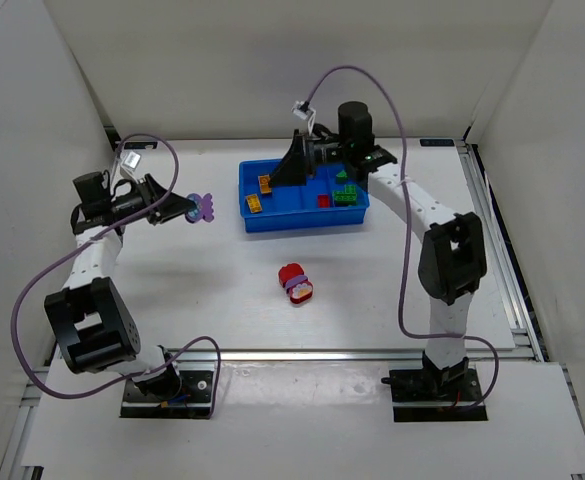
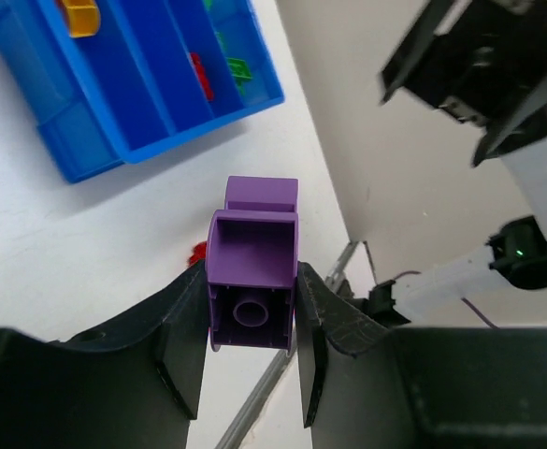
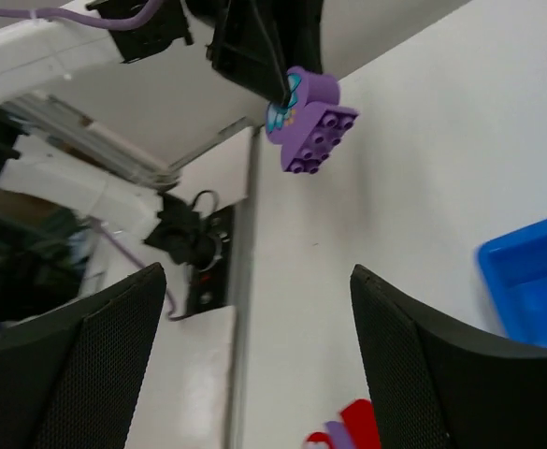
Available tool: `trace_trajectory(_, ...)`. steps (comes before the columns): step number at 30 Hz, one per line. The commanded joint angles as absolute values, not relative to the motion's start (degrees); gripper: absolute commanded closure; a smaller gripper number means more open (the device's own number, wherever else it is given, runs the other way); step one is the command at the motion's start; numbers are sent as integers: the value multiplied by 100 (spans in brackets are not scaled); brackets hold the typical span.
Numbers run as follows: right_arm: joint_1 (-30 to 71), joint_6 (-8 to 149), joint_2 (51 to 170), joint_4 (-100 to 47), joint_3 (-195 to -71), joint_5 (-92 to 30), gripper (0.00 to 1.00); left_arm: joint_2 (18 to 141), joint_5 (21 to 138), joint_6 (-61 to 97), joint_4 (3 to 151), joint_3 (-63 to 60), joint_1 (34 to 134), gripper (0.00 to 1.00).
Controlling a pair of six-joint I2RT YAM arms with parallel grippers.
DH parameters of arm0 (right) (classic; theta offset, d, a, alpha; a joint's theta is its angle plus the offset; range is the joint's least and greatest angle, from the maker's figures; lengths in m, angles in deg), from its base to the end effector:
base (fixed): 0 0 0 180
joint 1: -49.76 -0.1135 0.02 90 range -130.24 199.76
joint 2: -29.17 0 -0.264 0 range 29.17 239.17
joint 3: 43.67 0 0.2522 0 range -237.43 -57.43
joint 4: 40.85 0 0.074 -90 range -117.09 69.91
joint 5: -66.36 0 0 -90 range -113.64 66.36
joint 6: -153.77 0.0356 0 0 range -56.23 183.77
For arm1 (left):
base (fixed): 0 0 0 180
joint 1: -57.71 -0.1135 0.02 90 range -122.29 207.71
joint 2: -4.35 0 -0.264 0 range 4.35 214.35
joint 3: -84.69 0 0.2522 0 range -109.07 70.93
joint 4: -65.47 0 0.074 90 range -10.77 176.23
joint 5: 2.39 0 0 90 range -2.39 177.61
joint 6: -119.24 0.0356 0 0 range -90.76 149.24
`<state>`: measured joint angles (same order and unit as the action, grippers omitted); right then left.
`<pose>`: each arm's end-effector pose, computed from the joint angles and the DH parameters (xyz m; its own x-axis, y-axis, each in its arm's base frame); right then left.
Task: Sort the legos into containers by color
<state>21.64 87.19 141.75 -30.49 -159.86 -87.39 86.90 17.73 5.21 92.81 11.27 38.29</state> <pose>0.3926 0.2460 0.3626 -0.4902 -0.0626 -0.8694 -0.8709 -0.0052 0.4914 0.2979 0.0696 0.2840 -0.7554 -0.4148 -0.5072 0.3177 0.4451 -0.8372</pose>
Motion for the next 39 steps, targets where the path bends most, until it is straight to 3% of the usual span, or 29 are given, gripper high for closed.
trace_trajectory(1,1857,10420,14457,-4212,-15718,-9553,18,8468,949,-608,7337,1476,3969,86)
trace_trajectory(11,1540,11210,15037,-4747,-16343,-9299,19,8749,877,-794,7079,853,4970,87)
trace_trajectory(21,1399,11317,15178,-4862,-16510,-9246,22,8925,965,-970,6886,783,5243,88)
trace_trajectory(29,1092,11141,15248,-4713,-16598,-9272,34,8952,1044,-1031,6771,791,5261,88)
trace_trajectory(36,1030,11027,15213,-4599,-16501,-9281,57,8855,1150,-1014,6692,897,5261,88)
trace_trajectory(39,1047,10843,15108,-4389,-16353,-9316,61,8811,1229,-1005,6657,949,5244,88)
